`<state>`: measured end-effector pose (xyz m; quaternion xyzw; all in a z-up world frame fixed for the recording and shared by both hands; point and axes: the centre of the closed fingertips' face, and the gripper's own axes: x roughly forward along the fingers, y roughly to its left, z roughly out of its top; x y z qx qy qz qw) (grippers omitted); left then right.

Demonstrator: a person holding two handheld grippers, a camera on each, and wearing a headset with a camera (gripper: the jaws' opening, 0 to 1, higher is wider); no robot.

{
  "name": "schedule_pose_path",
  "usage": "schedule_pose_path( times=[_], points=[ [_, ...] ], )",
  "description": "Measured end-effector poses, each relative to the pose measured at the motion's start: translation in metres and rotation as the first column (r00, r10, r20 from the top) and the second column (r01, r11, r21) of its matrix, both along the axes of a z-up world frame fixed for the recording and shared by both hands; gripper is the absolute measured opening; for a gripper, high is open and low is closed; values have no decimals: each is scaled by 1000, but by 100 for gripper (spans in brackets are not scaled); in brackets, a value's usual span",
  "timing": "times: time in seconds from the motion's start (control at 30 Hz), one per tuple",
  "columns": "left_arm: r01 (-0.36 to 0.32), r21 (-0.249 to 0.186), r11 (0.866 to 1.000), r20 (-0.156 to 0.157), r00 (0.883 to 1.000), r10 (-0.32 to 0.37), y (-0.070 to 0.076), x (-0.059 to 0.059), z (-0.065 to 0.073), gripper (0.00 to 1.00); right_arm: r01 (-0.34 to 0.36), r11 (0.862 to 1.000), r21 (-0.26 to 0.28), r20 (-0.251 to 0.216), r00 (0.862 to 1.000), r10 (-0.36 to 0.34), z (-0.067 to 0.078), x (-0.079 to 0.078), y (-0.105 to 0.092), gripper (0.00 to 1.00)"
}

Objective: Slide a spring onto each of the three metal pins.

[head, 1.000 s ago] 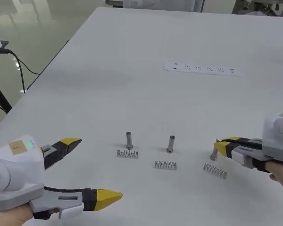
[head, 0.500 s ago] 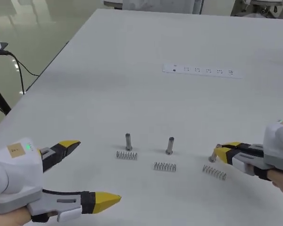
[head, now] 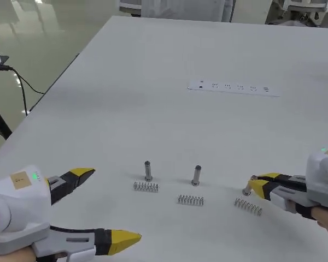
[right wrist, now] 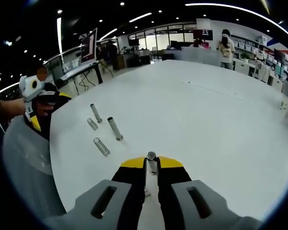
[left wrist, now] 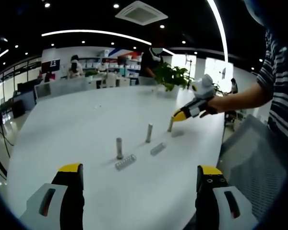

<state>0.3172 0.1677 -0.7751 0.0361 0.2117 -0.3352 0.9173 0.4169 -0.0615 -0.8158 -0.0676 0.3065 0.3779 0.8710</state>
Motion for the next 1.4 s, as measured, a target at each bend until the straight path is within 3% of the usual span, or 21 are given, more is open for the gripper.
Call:
schedule_pose_path(
  times=[1.03, 1.4],
  points=[
    [-3, 2, 1000, 5, 1000, 3, 1, 0, 2, 96, 25, 1000, 18, 24, 999, -26, 11, -1, -4, 27],
    [-4, 3, 1000, 4, 1000, 4, 2, 1, 2, 96, 23, 1000, 20, 30, 999, -23, 13, -3, -6, 28]
  ],
)
